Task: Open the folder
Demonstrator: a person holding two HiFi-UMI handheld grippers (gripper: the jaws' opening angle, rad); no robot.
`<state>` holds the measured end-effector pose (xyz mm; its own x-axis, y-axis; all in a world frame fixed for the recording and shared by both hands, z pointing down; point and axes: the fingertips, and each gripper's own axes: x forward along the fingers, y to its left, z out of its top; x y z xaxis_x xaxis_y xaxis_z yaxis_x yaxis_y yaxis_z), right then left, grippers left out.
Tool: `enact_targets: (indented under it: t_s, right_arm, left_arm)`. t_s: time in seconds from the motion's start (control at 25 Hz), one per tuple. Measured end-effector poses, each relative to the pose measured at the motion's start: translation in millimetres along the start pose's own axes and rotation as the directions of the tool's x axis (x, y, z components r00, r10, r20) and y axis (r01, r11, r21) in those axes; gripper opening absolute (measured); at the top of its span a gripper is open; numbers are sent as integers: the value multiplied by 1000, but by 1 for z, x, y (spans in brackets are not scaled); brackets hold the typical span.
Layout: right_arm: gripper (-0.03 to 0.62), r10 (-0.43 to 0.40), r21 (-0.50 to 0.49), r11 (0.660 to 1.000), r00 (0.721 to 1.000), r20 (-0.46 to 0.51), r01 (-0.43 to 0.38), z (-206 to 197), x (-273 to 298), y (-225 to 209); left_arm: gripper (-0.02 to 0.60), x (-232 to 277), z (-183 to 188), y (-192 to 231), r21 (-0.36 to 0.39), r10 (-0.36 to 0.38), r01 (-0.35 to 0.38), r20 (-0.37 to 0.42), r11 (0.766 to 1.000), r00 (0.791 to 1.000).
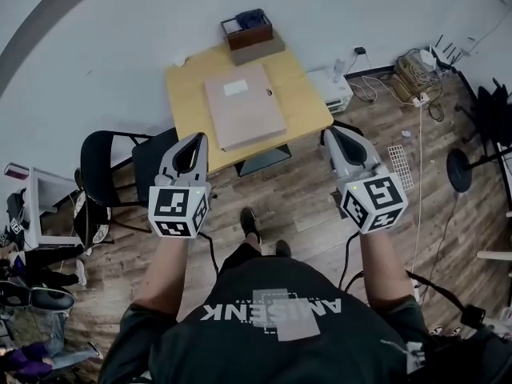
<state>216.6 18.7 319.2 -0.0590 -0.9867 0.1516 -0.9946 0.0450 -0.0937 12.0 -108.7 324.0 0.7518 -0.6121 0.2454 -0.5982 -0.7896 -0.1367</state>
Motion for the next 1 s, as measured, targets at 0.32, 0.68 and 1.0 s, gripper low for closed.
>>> enact_targets:
  t_s: [0.32,0.68,1.0]
  right_arm:
    - [4,-55,-30,998,996,-69,53,-11,61,-10]
    - [5,-128,50,990,985,-117,135,-34,130,-23]
    - [21,-136,92,983,966,-220,160,-75,179,-40]
  left_arm:
    - [-3,48,-28,40,10,-72,73,-22,997,997]
    - [-3,93,-62,74,-43,-183,181,-35,983,983]
    - [101,122,-109,63,-30,-303,301,-144,953,942]
